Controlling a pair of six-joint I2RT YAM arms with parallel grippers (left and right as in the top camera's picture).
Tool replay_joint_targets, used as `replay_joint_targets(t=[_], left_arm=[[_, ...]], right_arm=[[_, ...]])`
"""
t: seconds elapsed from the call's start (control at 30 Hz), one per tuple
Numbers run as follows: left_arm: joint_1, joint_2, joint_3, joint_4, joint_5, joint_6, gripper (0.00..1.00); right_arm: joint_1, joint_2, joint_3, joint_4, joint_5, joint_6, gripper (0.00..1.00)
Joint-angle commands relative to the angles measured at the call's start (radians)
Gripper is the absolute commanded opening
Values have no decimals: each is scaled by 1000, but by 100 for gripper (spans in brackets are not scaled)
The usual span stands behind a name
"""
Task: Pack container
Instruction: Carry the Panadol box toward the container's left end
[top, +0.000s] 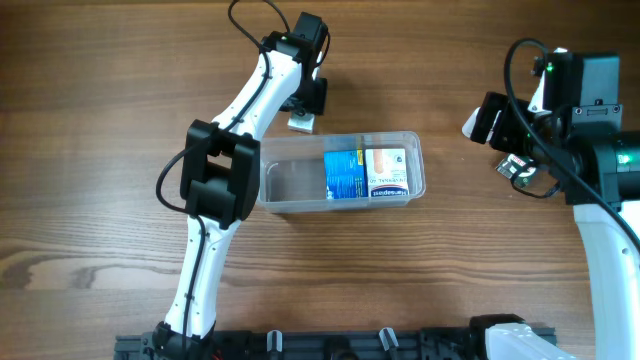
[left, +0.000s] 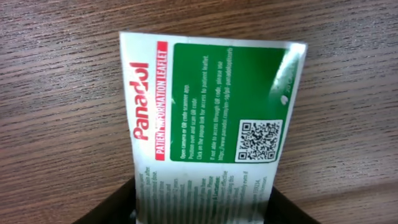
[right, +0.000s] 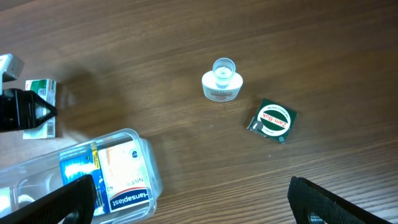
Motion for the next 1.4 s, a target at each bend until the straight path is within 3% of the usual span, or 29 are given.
replay_joint_targets(t=[0.0,0.23,0.33,0.5,0.67,0.77,0.97,1.17,1.37], left_arm=[[7,-31,0,0,-14,-1,52],[16,-148,0,-17,-132,6,42],[17,-232,0,-41,-138,106,43],[17,-402,0,-146,-138,111,49],[17,-504,0,-368,-135,267,53],[16,-512,-1,-532,-80,430,52],[54,-512,-3,-422,-65,414,58],[79,-466,-3,-347,11,419,79],[75,-293,-3,-270,24,417,78]], right_arm=[[-2,4,3,3,10,-11,100],[-2,4,3,3,10,-11,100],[-2,4,3,3,10,-11,100],[-2,4,3,3,10,-11,100],[-2,4,3,3,10,-11,100],[-2,4,3,3,10,-11,100],[-2,4,3,3,10,-11,100],[-2,4,3,3,10,-12,100],[-2,4,3,3,10,-11,100]])
